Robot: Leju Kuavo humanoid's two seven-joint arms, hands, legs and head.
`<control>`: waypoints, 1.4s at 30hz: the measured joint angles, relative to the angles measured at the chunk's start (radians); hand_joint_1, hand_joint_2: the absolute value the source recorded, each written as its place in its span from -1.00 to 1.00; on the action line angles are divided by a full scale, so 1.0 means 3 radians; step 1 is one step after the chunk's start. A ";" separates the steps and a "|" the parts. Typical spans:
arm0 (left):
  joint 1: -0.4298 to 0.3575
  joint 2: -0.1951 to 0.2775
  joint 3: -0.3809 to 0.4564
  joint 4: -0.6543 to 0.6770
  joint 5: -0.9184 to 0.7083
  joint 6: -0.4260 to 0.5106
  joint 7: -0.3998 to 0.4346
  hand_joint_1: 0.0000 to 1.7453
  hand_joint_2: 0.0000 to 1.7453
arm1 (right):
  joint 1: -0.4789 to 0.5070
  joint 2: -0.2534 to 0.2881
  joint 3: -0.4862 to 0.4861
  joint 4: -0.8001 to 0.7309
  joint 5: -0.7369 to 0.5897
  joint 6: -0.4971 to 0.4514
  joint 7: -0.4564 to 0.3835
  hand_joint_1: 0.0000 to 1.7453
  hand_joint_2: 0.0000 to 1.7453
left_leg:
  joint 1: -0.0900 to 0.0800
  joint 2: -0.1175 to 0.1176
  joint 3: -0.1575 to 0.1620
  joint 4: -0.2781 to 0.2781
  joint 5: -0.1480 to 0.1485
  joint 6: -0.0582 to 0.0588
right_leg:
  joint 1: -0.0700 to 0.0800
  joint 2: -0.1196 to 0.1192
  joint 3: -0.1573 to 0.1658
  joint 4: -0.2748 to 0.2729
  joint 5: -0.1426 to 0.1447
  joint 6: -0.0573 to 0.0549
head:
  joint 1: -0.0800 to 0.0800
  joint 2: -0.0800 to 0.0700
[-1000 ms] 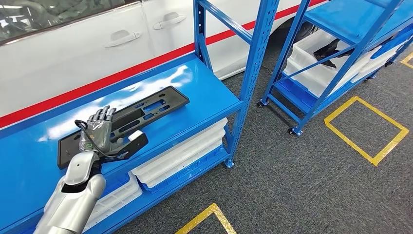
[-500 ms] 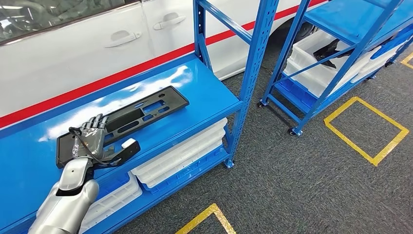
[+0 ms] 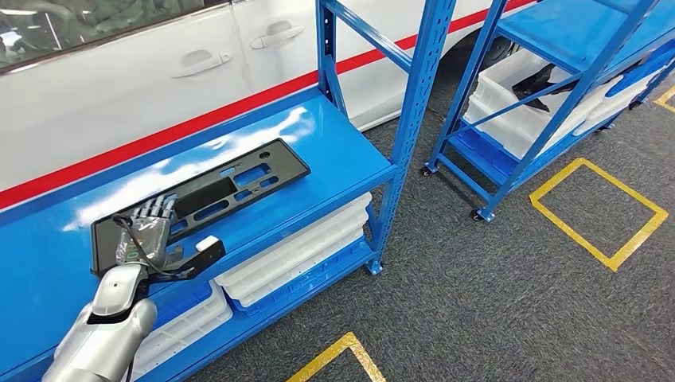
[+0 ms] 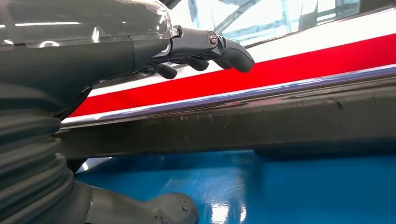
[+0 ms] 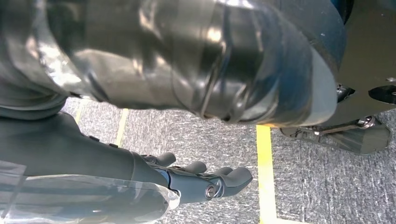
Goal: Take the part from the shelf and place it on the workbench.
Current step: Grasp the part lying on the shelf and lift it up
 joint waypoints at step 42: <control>-0.0061 -0.0157 0.0039 0.0112 -0.0346 -0.0145 0.0580 -1.00 1.00 | -0.0001 0.0000 -0.0003 0.0000 0.0095 -0.0009 0.0032 -1.00 -1.00 | -0.0001 0.0000 0.0003 0.0002 -0.0001 -0.0001 | 0.0000 -0.0001 0.0008 0.0000 0.0000 0.0000 | 0.0000 0.0000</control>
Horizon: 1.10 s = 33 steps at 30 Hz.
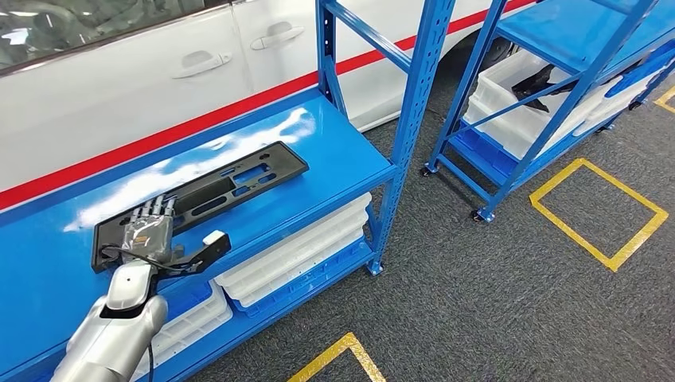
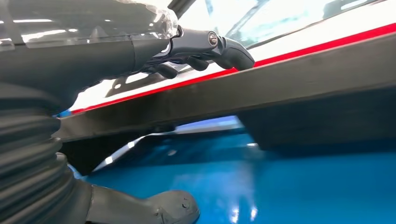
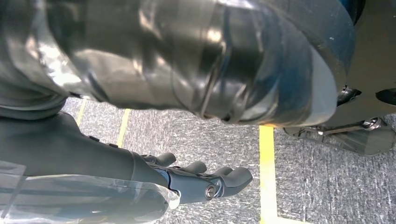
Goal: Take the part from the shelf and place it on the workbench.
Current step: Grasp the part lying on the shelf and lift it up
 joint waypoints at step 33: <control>-0.0014 0.0063 0.0237 0.0105 0.0010 0.0011 -0.0077 1.00 1.00 | -0.0002 0.0000 -0.0011 0.0000 0.0057 -0.0008 0.0026 -1.00 -1.00 | 0.0000 0.0000 0.0003 -0.0001 -0.0002 -0.0002 | 0.0000 0.0000 0.0013 0.0000 -0.0001 0.0000 | 0.0000 0.0000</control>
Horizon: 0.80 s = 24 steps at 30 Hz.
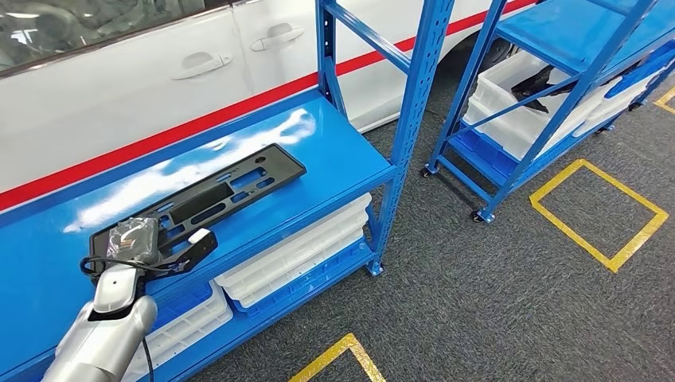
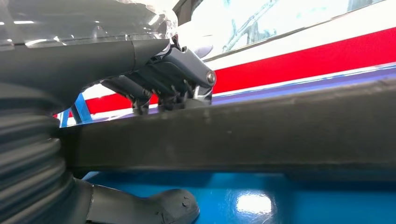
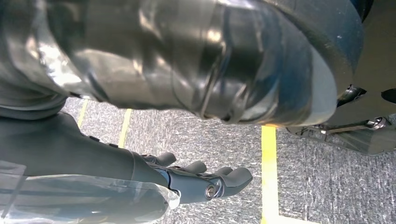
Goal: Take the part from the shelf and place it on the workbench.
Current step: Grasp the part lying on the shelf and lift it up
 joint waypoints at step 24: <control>0.0002 0.0012 0.0046 0.0002 0.0053 0.0052 -0.0060 1.00 1.00 | 0.0000 0.0000 -0.0003 0.0000 0.0048 0.0002 -0.0020 -1.00 -1.00 | 0.0000 0.0000 0.0000 0.0000 0.0000 0.0000 | 0.0000 0.0000 0.0001 0.0000 0.0000 0.0000 | 0.0000 0.0000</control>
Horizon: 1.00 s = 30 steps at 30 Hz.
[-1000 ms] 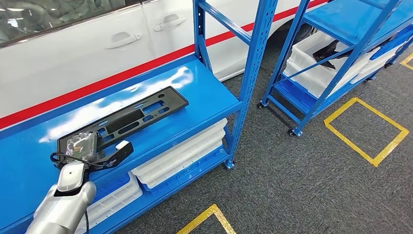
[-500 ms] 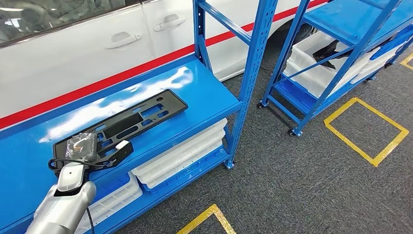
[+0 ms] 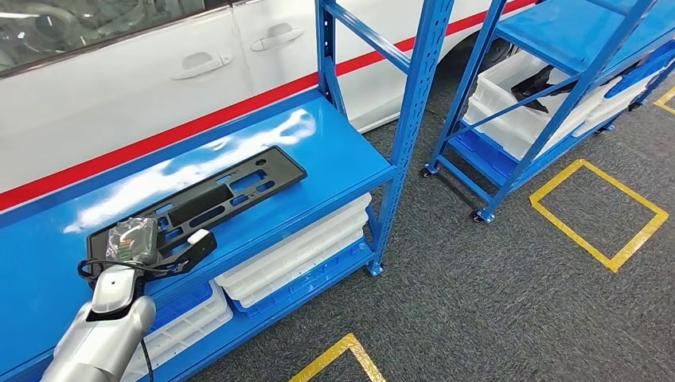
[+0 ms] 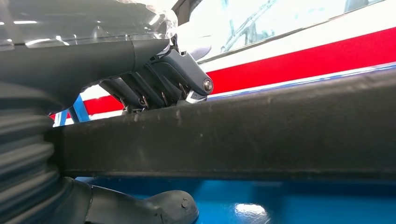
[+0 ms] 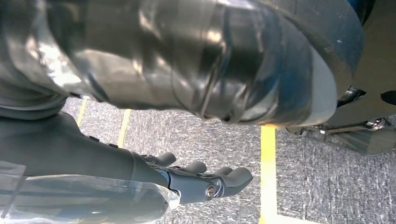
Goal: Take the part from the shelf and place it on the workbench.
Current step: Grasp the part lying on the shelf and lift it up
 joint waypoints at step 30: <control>0.0143 0.0219 -0.0275 -0.1922 -0.0175 -0.0065 0.0050 1.00 1.00 | 0.0001 0.0001 -0.0133 0.0000 -0.0034 0.0001 -0.0049 -1.00 -1.00 | -0.0004 0.0001 -0.0011 0.0005 -0.0006 0.0004 | -0.0004 0.0000 -0.0011 -0.0004 0.0000 0.0002 | 0.0000 0.0000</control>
